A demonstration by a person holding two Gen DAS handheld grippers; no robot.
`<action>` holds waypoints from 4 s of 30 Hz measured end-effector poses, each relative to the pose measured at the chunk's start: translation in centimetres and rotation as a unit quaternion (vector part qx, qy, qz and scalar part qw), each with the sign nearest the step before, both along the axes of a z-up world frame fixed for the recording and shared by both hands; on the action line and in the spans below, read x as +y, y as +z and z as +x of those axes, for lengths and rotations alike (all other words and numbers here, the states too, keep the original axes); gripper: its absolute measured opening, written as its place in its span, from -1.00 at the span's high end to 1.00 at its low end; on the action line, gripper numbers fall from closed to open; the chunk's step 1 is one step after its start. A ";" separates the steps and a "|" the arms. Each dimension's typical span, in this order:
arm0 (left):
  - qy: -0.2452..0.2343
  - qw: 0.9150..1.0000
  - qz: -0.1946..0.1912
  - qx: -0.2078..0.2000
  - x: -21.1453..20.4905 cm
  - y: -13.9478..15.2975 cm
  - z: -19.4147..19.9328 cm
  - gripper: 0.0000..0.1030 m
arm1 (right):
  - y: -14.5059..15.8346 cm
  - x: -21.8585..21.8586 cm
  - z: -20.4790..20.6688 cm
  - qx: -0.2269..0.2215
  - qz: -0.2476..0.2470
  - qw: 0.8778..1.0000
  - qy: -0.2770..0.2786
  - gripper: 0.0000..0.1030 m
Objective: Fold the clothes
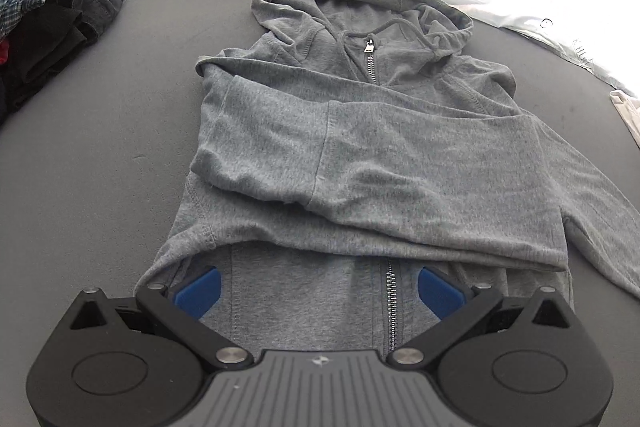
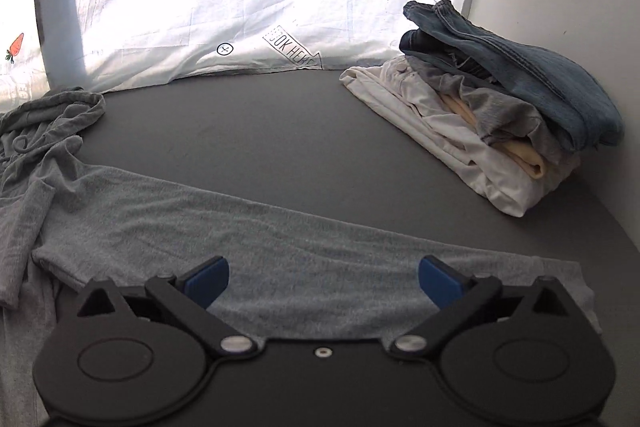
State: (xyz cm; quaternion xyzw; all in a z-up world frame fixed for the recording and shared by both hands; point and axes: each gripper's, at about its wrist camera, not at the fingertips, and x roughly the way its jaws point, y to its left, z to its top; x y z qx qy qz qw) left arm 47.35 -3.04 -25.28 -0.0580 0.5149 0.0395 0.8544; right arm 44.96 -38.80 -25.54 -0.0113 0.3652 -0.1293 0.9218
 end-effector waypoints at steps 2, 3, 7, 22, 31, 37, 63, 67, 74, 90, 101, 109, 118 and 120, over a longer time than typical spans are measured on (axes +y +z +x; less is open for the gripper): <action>0.009 1.000 0.005 0.002 -0.6 -0.5 0.8 -1.00 | -0.9 -2.3 -0.1 0.000 -0.019 1.000 -0.010 -0.99; 0.013 1.000 0.011 0.004 -1.0 -1.0 1.5 -1.00 | -1.4 -3.4 -0.2 -0.001 -0.028 0.999 -0.018 -0.99; 0.026 0.999 0.031 -0.007 -2.0 -1.7 3.0 -1.00 | -3.4 -8.3 -0.4 0.002 -0.044 0.997 -0.057 -0.99; 0.042 0.999 0.032 -0.011 -2.0 -1.7 2.5 -1.00 | -6.2 -20.6 -5.2 -0.037 0.044 0.975 -0.215 -1.00; 0.040 0.999 0.030 -0.002 -2.0 -1.8 2.7 -1.00 | -5.9 -19.9 -5.1 -0.025 0.068 0.967 -0.246 -0.89; 0.038 0.999 0.030 -0.006 -1.9 -1.7 2.6 -1.00 | -5.2 -19.3 -5.8 -0.032 0.083 0.972 -0.219 -0.10; -0.016 0.999 0.035 0.006 -1.9 -1.6 2.2 -1.00 | -8.4 -16.3 -7.7 -0.248 0.677 0.663 -0.202 0.66; -0.047 0.998 0.035 0.022 -1.5 -1.4 2.0 -1.00 | -7.6 -13.2 -6.1 -0.234 0.712 0.639 -0.170 0.66; -0.053 0.998 0.005 0.029 1.2 0.2 0.6 -1.00 | -5.2 -7.2 -4.0 -0.181 0.731 0.651 -0.096 0.66; -0.062 0.998 0.014 0.000 7.8 1.7 -1.1 -1.00 | -1.6 8.2 1.6 -0.093 0.742 0.664 0.011 0.66; -0.052 0.999 -0.001 -0.010 10.0 1.6 -0.1 -1.00 | -5.3 17.3 5.8 0.054 0.730 0.681 -0.006 -0.06; -0.044 0.998 -0.033 -0.039 8.6 2.6 -0.8 -1.00 | -1.6 13.8 4.8 0.023 0.597 0.801 0.039 -0.77; -0.024 0.996 -0.045 -0.074 5.7 2.6 -0.8 -1.00 | 1.4 8.5 1.0 -0.063 0.188 0.976 0.091 -1.00; -0.003 0.995 -0.061 -0.073 5.6 2.1 -0.5 -0.97 | 0.8 7.7 1.0 -0.051 0.140 0.984 0.094 -1.00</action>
